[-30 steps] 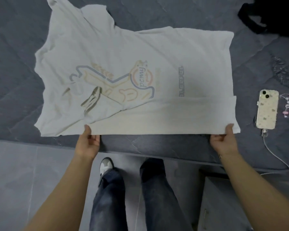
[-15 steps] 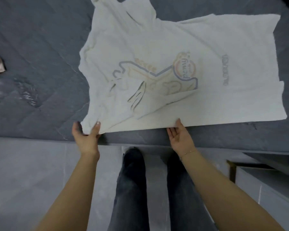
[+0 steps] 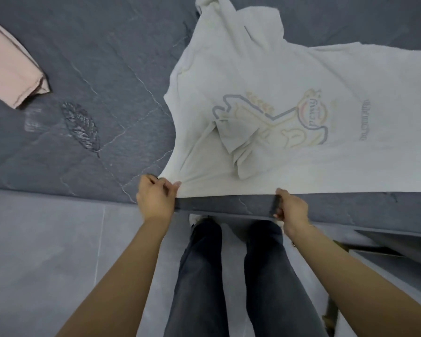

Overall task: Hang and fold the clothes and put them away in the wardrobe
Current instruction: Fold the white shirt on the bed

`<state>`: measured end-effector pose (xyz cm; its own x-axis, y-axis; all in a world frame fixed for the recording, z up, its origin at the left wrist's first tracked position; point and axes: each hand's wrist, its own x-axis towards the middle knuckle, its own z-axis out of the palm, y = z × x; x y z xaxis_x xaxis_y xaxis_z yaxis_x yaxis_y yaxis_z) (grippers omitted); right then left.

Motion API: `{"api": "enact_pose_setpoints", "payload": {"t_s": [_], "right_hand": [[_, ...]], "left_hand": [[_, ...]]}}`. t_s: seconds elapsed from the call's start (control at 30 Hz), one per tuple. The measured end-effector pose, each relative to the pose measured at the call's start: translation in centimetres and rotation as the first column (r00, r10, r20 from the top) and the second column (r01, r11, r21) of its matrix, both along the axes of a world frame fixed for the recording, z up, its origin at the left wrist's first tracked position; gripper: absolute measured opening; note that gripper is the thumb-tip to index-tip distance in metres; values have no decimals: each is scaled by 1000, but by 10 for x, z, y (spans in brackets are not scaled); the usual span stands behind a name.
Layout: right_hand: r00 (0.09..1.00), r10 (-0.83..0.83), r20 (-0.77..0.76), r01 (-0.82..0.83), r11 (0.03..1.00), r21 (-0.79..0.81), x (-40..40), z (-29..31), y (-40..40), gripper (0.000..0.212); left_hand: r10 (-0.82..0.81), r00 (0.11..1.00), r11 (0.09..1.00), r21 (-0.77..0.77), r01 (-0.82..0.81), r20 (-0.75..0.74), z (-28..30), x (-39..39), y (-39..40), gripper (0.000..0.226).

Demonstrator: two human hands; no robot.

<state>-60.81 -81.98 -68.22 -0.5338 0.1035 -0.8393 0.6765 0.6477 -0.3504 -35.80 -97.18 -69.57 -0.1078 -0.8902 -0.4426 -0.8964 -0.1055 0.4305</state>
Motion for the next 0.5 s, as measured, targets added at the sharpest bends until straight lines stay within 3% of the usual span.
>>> {"api": "enact_pose_setpoints", "payload": {"t_s": [0.07,0.13,0.23,0.3,0.37,0.43,0.5], "right_hand": [[990,136,-45,-140,986,-90,9,12,-7,34],[976,218,4,-214,959,-185,20,20,-19,29],[959,155,236,-93,962,-256,30,16,-45,33],[924,68,377,47,956,-288,29,10,-61,34],[904,-34,427,179,936,-304,24,6,-74,24],[913,-121,390,257,913,-316,13,6,-80,10],[909,-184,374,327,872,-365,-4,9,-81,6]], "left_hand": [[-27,998,998,-51,30,59,8,-8,-6,22],[-49,998,998,-37,48,-31,16,-21,-15,28],[-41,967,995,73,61,-253,30,-53,-33,24],[4,963,978,203,53,-270,33,-82,-48,21],[171,948,885,465,-27,-270,33,-113,-60,34],[405,884,694,708,-132,-232,31,-139,-63,46],[548,808,594,781,-193,-217,26,-155,-64,48]]}}
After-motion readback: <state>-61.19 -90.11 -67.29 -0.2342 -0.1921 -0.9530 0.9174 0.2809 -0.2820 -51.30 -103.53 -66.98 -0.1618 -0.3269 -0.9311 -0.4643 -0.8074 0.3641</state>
